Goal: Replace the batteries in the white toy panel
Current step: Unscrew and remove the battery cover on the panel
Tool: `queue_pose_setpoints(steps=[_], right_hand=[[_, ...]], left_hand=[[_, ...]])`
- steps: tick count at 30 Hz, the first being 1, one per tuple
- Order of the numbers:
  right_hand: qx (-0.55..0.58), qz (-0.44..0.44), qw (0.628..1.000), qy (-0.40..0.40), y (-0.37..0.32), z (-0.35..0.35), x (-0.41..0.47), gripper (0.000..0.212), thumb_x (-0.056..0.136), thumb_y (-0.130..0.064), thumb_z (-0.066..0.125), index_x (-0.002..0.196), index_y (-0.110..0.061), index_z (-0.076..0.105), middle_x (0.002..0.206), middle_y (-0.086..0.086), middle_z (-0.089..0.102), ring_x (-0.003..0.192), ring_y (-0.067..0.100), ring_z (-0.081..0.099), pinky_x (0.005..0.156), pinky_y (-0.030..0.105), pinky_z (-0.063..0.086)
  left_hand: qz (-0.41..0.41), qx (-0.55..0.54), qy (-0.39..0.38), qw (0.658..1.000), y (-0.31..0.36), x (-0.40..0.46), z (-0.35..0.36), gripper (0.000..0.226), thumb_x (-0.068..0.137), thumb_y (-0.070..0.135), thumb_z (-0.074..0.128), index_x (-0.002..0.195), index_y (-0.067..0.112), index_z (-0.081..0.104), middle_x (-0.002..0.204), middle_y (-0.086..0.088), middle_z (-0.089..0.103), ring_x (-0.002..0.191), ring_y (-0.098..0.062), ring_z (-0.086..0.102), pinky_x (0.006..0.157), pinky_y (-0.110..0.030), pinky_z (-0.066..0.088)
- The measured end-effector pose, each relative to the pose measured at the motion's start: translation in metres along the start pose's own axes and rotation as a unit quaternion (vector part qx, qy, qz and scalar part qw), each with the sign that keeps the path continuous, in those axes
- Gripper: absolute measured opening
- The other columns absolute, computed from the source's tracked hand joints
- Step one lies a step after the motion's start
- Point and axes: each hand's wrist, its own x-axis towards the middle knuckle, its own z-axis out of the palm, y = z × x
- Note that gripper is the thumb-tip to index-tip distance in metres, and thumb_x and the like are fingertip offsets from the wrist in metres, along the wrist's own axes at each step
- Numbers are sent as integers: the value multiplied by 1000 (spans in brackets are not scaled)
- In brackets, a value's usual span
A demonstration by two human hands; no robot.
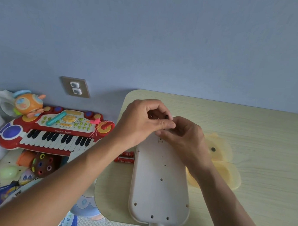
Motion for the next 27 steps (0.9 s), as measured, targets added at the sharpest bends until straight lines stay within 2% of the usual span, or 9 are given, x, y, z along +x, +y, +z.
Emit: queue_pose_setpoints(steps=[2,4,6,9,11,14,19,23,27], right_hand=[[4,6,1000,20,-1,0,1,19,85,-23,80,82,-6,74,68,8,67,62,5,50,55,17,40],[23,6,1000,8,-2,0,0,9,89,-19,77,93,-12,80,83,7,78,69,2,60,63,14,46],[23,2,1000,-17,-1,1,-3,14,93,-16,73,104,-17,81,97,5,80,83,7,70,76,23,53],[18,1,1000,-19,-4,3,-4,14,89,-18,77,103,-19,79,98,4,80,97,22,73,86,36,57],[36,12,999,1,-5,0,-2,12,81,-21,84,88,-18,76,86,4,78,83,18,73,75,31,57],[15,20,1000,20,-4,-1,0,17,82,-24,83,77,-12,74,67,1,67,63,6,55,58,21,43],[21,28,998,49,-8,-5,-3,10,90,-20,74,83,-16,80,73,-4,76,65,0,60,61,16,46],[19,58,996,61,-8,-13,-3,11,90,-19,74,82,-13,79,72,6,74,57,4,58,54,17,47],[17,108,993,35,-7,-20,-8,9,88,-18,76,81,-13,80,64,1,70,51,7,55,54,19,47]], left_hand=[[-4,14,-17,1000,0,0,0,9,78,20,84,82,16,77,77,6,75,71,-10,69,69,-32,59],[-1,15,-50,999,0,-3,-4,10,87,18,75,96,19,79,89,8,78,83,-8,72,79,-31,59],[1,-2,-57,998,-2,-6,-9,16,90,14,72,104,16,79,95,6,79,92,-4,73,84,-23,57],[-7,-15,-13,1000,-1,-6,-10,12,81,13,81,93,12,80,83,2,79,79,-9,73,74,-23,57],[-21,-15,13,1000,1,-4,-4,13,74,16,86,85,12,79,78,-1,77,73,-18,72,70,-33,59],[-31,6,15,999,6,-4,2,18,71,23,89,81,14,77,75,1,74,70,-19,68,66,-32,55],[-14,108,8,994,-1,-24,-4,24,83,42,76,99,26,68,95,10,64,95,-10,60,78,-20,46],[-34,255,-52,965,-6,-49,1,32,81,47,60,106,28,61,109,11,52,115,-11,43,99,-31,37],[-49,318,-73,944,-3,-57,10,41,76,50,53,111,29,58,113,10,45,116,-13,37,100,-40,39]])
